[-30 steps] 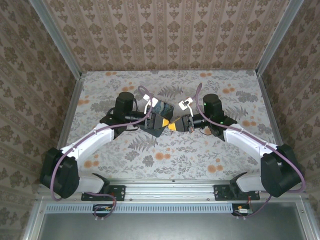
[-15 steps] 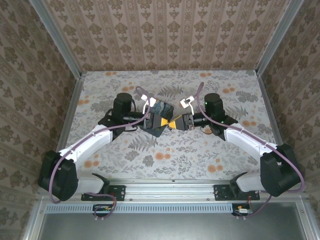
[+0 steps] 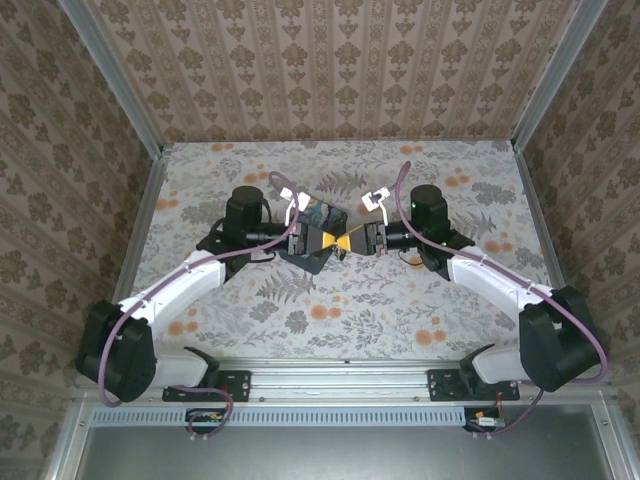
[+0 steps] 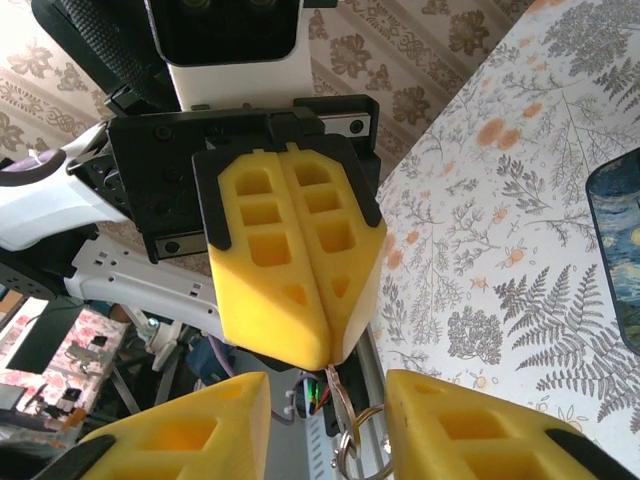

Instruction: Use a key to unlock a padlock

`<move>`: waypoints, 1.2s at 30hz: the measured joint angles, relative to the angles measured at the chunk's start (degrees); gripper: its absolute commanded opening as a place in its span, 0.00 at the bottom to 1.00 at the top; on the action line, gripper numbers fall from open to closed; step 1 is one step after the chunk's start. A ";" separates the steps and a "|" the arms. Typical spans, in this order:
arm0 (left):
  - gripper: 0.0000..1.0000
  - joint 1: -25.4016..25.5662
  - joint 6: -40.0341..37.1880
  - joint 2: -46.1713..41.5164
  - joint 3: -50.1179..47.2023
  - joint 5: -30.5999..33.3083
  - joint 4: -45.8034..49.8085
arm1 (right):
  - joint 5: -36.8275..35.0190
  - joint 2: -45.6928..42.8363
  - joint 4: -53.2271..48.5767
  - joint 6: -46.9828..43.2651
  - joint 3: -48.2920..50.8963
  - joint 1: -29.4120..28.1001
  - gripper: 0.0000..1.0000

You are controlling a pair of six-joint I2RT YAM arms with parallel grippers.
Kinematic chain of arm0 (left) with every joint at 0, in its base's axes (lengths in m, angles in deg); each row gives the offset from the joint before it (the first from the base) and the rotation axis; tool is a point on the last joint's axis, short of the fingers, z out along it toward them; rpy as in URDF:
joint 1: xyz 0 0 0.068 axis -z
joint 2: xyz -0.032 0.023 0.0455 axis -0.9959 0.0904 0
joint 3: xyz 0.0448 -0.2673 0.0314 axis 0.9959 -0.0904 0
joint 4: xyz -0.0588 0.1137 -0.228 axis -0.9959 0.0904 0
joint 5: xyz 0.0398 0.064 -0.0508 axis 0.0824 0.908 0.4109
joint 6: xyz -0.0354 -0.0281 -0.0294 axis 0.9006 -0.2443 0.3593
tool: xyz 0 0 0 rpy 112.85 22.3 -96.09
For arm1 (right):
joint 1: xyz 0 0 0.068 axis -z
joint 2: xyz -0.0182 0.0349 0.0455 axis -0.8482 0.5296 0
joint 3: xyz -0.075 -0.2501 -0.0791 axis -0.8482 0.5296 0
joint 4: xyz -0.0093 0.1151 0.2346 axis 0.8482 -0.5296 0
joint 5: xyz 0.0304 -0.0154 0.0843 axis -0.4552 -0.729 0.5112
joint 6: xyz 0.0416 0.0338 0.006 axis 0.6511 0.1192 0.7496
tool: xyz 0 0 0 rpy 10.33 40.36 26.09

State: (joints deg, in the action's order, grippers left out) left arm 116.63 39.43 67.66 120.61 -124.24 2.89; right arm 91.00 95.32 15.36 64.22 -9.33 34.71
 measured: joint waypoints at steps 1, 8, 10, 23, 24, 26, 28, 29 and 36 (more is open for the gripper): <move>0.00 -0.11 0.09 0.00 -0.09 0.09 -0.11 | 0.00 0.09 0.17 0.11 0.13 0.00 0.30; 0.00 -0.76 0.83 0.00 -0.59 0.28 -0.48 | 0.00 0.24 0.72 0.66 0.37 0.00 0.26; 0.00 -0.79 1.14 0.00 -0.63 0.28 -0.94 | 0.02 0.24 0.76 0.72 0.46 0.00 0.26; 0.00 -0.79 2.19 0.00 -0.90 0.15 -2.86 | -0.02 1.03 1.90 1.29 0.46 -0.37 0.16; 0.00 -0.79 2.19 0.00 -0.90 0.07 -2.95 | -0.02 1.05 2.10 1.36 0.46 -0.37 0.17; 0.00 -0.79 2.36 0.00 -0.96 0.00 -3.41 | -0.02 1.05 2.40 1.49 0.46 -0.37 0.12; 0.00 -0.79 2.62 -0.02 -0.98 -0.20 -3.72 | -0.02 1.11 2.64 1.62 0.50 -0.44 0.10; 0.00 -0.79 2.64 -0.02 -1.01 -0.20 -3.76 | -0.02 1.11 2.69 1.66 0.52 -0.48 0.10; 0.00 -0.85 3.08 -0.02 -1.22 0.13 -3.89 | 0.09 2.95 4.11 2.25 0.57 -1.11 0.17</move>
State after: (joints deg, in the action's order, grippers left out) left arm 115.77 42.52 67.64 119.39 -124.11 -1.00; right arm 91.08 98.27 19.47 66.48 -8.76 33.59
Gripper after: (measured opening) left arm 0.044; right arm 0.188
